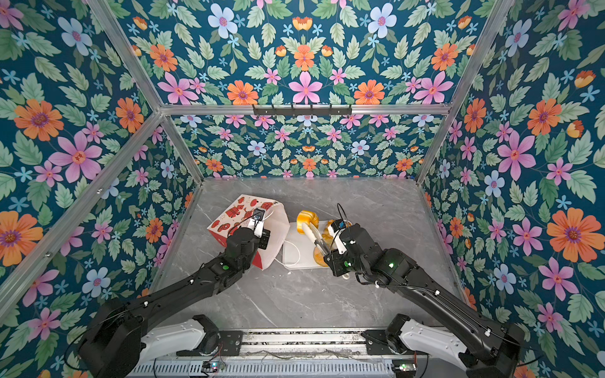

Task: Take the fake bread out of the paper bag
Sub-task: 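Lower the ring bread onto the white tray and open the tongs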

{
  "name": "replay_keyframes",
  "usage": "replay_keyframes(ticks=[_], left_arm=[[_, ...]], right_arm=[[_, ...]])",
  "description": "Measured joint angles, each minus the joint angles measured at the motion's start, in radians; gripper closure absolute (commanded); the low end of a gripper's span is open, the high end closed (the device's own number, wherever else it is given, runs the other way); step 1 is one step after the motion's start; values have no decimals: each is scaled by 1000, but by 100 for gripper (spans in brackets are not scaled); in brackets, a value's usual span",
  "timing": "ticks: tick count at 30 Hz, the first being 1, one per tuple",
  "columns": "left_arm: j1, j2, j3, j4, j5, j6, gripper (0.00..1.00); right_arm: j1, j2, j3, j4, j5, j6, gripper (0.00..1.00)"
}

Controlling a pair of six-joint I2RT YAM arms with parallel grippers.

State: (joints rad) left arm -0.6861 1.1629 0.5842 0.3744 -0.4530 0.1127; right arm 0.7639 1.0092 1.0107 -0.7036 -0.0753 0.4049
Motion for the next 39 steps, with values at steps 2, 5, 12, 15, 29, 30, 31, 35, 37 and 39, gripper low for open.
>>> replay_keyframes(ticks=[2, 5, 12, 15, 29, 30, 31, 35, 37, 39], left_arm=[[0, -13, -12, 0, -7, 0, 100], [0, -41, -29, 1, -19, -1, 100], [0, -86, -67, 5, -46, 0, 100], [0, -100, -83, 6, -53, -1, 100], [0, -96, -119, 39, -47, -7, 100], [0, -95, -120, 41, -46, -7, 100], [0, -95, -120, 42, -45, -7, 100], [1, -93, -120, 45, -45, -7, 100], [1, -91, -120, 50, -45, -6, 100], [1, -88, -118, 52, -45, -6, 100]], right_arm=[[-40, 28, 15, -35, -1, -14, 75], [-59, 107, 59, -91, -6, -43, 75], [-65, 284, 170, -151, -18, -130, 75], [-68, 352, 222, -174, -9, -158, 76], [-69, 607, 378, -239, 46, -250, 76], [-69, 618, 386, -242, 49, -255, 75], [-69, 624, 393, -244, 49, -258, 75], [-69, 670, 423, -249, 56, -271, 75], [-68, 696, 431, -247, 55, -277, 71], [-68, 701, 432, -247, 55, -278, 64]])
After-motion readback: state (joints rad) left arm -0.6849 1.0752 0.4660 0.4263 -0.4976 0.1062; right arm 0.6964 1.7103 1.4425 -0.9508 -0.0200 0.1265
